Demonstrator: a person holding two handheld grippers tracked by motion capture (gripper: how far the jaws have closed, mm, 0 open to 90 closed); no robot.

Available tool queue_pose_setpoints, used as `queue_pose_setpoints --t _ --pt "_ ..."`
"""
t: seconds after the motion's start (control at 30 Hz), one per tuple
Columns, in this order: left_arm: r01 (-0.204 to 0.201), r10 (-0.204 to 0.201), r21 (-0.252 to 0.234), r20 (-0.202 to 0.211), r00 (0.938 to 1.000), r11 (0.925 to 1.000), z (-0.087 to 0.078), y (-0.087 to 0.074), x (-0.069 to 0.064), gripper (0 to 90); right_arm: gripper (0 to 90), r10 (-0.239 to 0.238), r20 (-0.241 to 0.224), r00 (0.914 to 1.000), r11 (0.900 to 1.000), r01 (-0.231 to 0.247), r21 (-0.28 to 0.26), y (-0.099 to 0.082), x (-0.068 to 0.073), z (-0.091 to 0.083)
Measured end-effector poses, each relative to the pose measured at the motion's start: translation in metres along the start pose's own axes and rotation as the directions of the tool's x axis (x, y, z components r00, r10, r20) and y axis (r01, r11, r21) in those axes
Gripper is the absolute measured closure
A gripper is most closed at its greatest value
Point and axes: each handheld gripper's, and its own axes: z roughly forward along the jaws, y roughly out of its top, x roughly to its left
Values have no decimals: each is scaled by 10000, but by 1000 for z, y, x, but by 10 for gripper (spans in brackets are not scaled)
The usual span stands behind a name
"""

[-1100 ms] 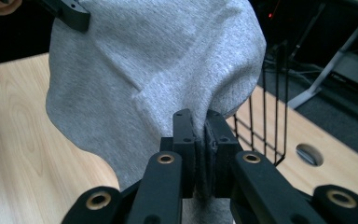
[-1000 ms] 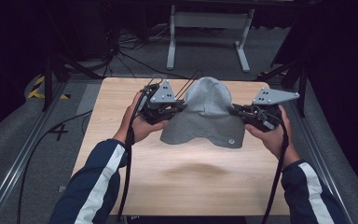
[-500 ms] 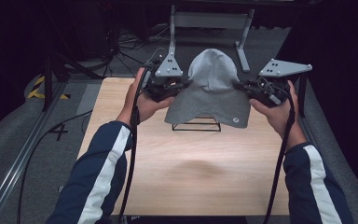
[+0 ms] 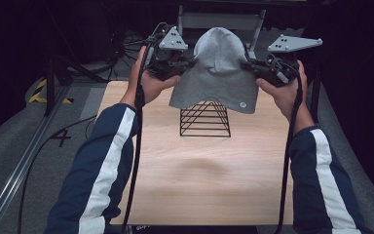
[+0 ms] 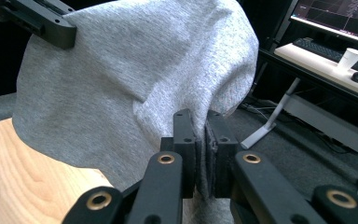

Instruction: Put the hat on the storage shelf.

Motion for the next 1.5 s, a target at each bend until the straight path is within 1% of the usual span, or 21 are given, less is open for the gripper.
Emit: queue_pose_setpoints --t 0.1,0.13,0.23,0.27,0.4,0.57,0.7,0.8,0.9,0.93,0.97,1.0,1.07,1.1,1.13,1.17,1.2,1.27,1.33,1.43,1.5 --pt "-10 10 0 -5 10000 10000 8 2 6 857 849 -48 67 10000 10000 47 62 5 -3 6" --pt "121 -121 -20 9 9999 9999 12 2 7 858 849 -51 103 9999 10000 50 81 5 -4 8" --pt "182 -182 63 82 9998 9998 18 0 8 858 849 -20 133 9999 9999 18 158 6 -8 15" --pt "307 -309 99 189 9993 9995 25 -3 10 858 849 3 123 9999 9997 -6 244 4 -10 19" --pt "408 -412 198 230 9989 9990 36 -10 12 857 849 202 51 9998 9994 -204 287 -2 -14 24" --pt "535 -540 275 199 9983 9982 42 -14 13 857 849 296 53 9995 9989 -298 358 -8 -17 29" --pt "600 -605 296 151 9981 9978 49 -17 18 857 849 394 108 9992 9986 -398 337 -13 -20 34" --pt "656 -657 154 92 9978 9977 48 -15 20 857 849 441 113 9990 9987 -444 251 -13 -22 35" --pt "483 -482 175 -59 9988 9987 47 -14 22 857 849 438 158 9989 9988 -441 205 -11 -23 35" --pt "629 -629 59 -21 9980 9980 48 -15 24 857 849 412 195 9990 9989 -416 193 -10 -24 35" --pt "586 -585 77 -91 9982 9983 48 -15 25 857 849 390 203 9990 9991 -394 171 -10 -25 36" --pt "708 -708 32 -66 9975 9975 49 -16 25 857 849 450 212 9988 9989 -453 145 -10 -25 36" --pt "608 -606 87 -203 9980 9981 50 -17 27 857 849 487 216 9986 9987 -490 116 -11 -26 39" --pt "736 -735 80 -154 9972 9973 51 -17 27 857 849 485 228 9986 9987 -489 143 -11 -26 40" --pt "679 -679 88 -69 9977 9977 52 -18 28 857 849 509 201 9985 9985 -513 175 -11 -26 42" --pt "782 -781 134 -10 9969 9969 53 -19 27 857 849 478 168 9987 9987 -481 177 -11 -26 43" --pt "697 -696 183 -41 9976 9974 53 -19 27 857 849 481 115 9988 9986 -483 201 -11 -25 43" --pt "791 -793 204 99 9968 9967 55 -22 27 857 849 441 101 9990 9988 -444 230 -12 -24 44" --pt "772 -774 236 65 9970 9967 56 -25 26 857 849 471 42 9989 9986 -472 249 -14 -24 45" --pt "951 -960 277 316 9949 9951 60 -32 24 857 849 553 -116 9984 9980 -549 319 -21 -23 49" --pt "1069 -1075 152 492 9930 9942 60 -37 21 857 849 541 -270 9982 9981 -533 325 -25 -21 49"
